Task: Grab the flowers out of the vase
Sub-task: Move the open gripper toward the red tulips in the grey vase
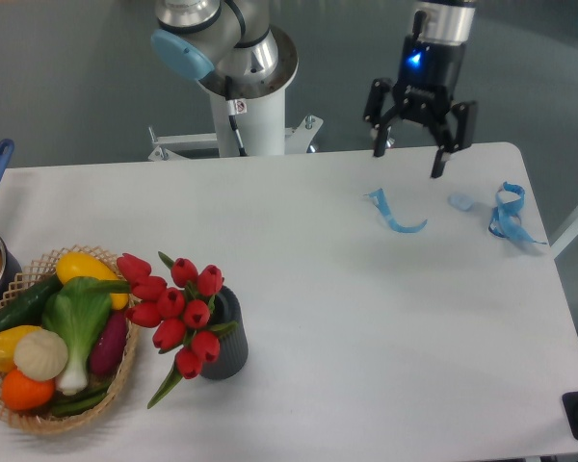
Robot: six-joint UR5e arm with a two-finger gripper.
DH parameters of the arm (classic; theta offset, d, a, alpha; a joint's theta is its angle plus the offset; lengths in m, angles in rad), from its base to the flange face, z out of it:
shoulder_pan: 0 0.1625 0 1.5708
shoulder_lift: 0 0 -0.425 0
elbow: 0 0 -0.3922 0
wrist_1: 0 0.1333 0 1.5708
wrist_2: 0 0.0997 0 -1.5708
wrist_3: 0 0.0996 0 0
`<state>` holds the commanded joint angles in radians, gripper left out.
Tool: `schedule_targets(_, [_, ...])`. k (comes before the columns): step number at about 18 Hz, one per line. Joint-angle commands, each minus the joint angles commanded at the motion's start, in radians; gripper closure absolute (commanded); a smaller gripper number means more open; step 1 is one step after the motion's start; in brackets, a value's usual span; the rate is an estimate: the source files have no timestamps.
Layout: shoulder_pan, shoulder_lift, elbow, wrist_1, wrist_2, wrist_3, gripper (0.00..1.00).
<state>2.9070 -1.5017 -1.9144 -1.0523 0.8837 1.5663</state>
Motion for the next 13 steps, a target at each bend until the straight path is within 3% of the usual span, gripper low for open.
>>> schedule_targets(6, [-0.096, -0.075, -0.002, 0.006, -0.137, -0.101, 0.00])
schedule_targets(11, [-0.198, -0.152, 0.011, 0.138, -0.141, -0.216, 0.00])
schedule_targets(13, [-0.228, -0.175, 0.021, 0.155, -0.141, -0.273, 0.00])
